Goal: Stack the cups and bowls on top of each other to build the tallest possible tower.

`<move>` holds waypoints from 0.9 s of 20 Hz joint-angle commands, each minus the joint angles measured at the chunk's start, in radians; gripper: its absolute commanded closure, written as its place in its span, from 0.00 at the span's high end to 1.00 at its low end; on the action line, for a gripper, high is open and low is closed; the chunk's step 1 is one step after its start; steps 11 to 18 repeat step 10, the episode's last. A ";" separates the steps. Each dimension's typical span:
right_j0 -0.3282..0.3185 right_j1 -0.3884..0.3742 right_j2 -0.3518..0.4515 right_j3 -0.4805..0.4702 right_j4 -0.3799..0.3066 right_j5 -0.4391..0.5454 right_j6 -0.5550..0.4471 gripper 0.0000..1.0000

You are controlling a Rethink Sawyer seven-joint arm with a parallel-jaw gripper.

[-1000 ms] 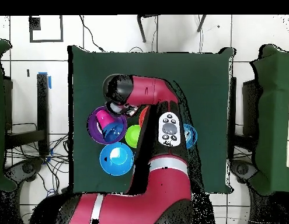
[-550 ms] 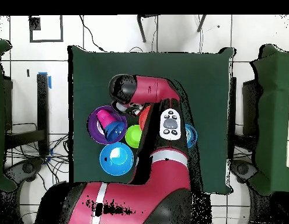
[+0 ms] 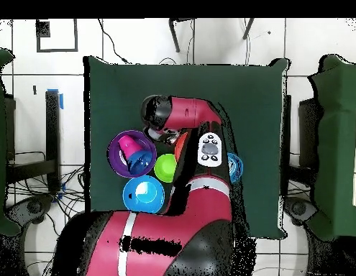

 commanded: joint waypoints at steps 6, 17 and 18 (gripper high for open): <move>-0.043 0.011 0.030 0.006 -0.137 -0.237 -0.106 1.00; -0.077 -0.006 0.046 0.011 -0.142 -0.216 -0.149 1.00; -0.077 -0.006 0.046 0.011 -0.142 -0.216 -0.149 1.00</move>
